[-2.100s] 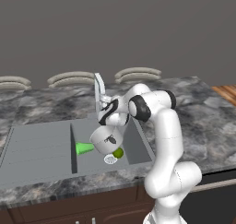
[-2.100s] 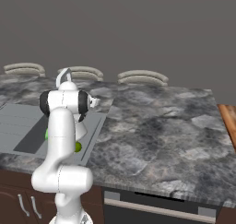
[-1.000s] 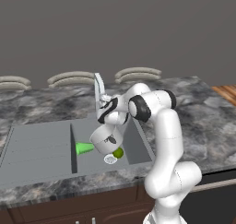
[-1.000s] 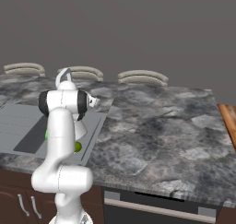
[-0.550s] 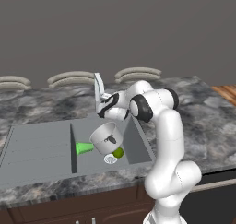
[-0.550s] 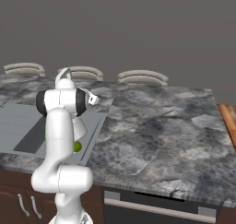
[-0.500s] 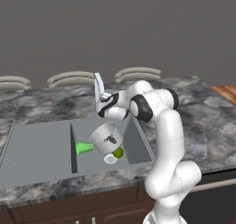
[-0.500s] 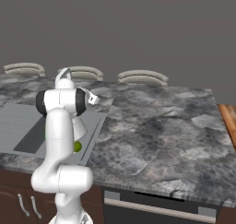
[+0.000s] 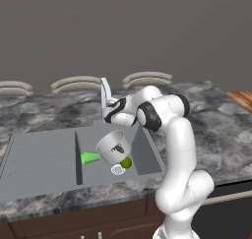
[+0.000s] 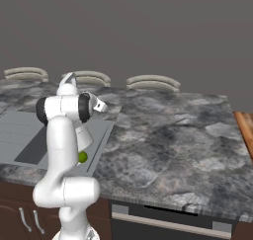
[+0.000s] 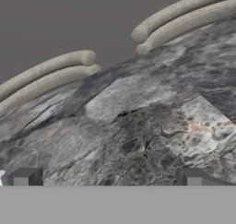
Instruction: Pick the cup and saucepan and place them in the sink. Then turn on the water.
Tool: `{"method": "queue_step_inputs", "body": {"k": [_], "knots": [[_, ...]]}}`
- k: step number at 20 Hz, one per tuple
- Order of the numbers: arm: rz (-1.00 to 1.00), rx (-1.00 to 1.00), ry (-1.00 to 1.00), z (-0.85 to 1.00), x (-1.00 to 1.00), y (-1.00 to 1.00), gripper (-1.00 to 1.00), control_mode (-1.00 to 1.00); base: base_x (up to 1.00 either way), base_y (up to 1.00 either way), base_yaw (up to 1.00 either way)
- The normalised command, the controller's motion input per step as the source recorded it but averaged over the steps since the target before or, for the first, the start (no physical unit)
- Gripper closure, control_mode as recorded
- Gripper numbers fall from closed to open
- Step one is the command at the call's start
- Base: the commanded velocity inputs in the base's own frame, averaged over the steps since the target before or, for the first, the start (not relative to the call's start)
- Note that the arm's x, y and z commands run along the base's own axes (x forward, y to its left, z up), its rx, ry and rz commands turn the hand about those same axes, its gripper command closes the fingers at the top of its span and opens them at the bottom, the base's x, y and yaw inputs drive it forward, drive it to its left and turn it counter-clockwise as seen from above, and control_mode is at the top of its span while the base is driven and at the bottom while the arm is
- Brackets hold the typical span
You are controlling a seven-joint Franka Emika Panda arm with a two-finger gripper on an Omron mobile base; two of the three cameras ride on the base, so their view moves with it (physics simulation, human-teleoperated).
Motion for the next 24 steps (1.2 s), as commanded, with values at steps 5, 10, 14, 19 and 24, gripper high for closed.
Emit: {"method": "queue_step_inputs", "body": {"k": [5,10,14,19,24], "knots": [[0.00,0.00,0.00,0.00,0.00,-1.00,-1.00,-1.00,0.00,0.00,0.00],[0.00,0.00,0.00,0.00,0.00,-1.00,-1.00,-1.00,0.00,0.00,0.00],[0.00,0.00,0.00,0.00,0.00,-1.00,-1.00,-1.00,0.00,0.00,0.00],[0.00,0.01,0.00,0.00,0.00,-1.00,-1.00,-1.00,0.00,0.00,0.00],[0.02,0.00,-0.03,0.00,-0.01,-0.87,-1.00,-1.00,0.00,0.00,0.00]]}}
